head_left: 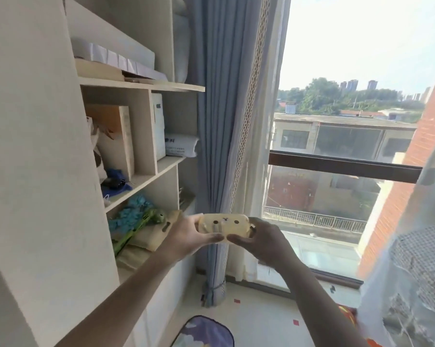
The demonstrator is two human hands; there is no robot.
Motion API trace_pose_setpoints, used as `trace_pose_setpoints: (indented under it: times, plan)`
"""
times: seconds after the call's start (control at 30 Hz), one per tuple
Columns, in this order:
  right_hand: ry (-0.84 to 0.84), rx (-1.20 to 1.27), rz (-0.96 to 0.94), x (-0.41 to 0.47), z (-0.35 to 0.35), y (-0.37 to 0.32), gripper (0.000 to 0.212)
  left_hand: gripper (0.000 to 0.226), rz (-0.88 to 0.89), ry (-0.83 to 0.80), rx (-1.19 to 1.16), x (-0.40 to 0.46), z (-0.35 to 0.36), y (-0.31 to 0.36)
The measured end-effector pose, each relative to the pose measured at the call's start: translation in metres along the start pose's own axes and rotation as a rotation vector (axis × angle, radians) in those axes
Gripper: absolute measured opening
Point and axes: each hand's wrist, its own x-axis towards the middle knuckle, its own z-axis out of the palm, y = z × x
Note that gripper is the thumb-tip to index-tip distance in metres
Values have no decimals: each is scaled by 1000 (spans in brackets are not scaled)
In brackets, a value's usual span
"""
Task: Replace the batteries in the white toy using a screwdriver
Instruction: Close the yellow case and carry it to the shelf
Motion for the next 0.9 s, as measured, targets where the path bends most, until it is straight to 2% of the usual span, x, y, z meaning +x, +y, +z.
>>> trace_pose_setpoints:
  times: [0.1,0.23,0.4,0.47,0.6,0.67,0.73,0.83,0.9]
  plan:
    - [-19,0,-25,78,8,22,64,64,-22,37,43,72,1,-13]
    - [-78,26,-47,176,11,34,46,78,-60,116,112,157,-8,-23]
    - [-127,39,-119,297,30,50,51,100,-118,232,187,245,-22,-35]
    - [-159,23,-186,345,39,57,55,93,-156,279,198,275,-26,-40]
    - [-282,51,-316,431,58,61,55,58,-252,432,175,323,-28,-46]
    - [-327,50,-376,471,68,59,65,47,-304,524,189,348,-31,-48]
    - [-367,37,-440,507,81,54,76,57,-357,600,222,368,-34,-51]
    - [-438,48,-495,553,102,44,83,88,-446,712,278,396,-42,-62]
    - [-477,45,-528,578,115,34,81,86,-480,759,268,411,-51,-73]
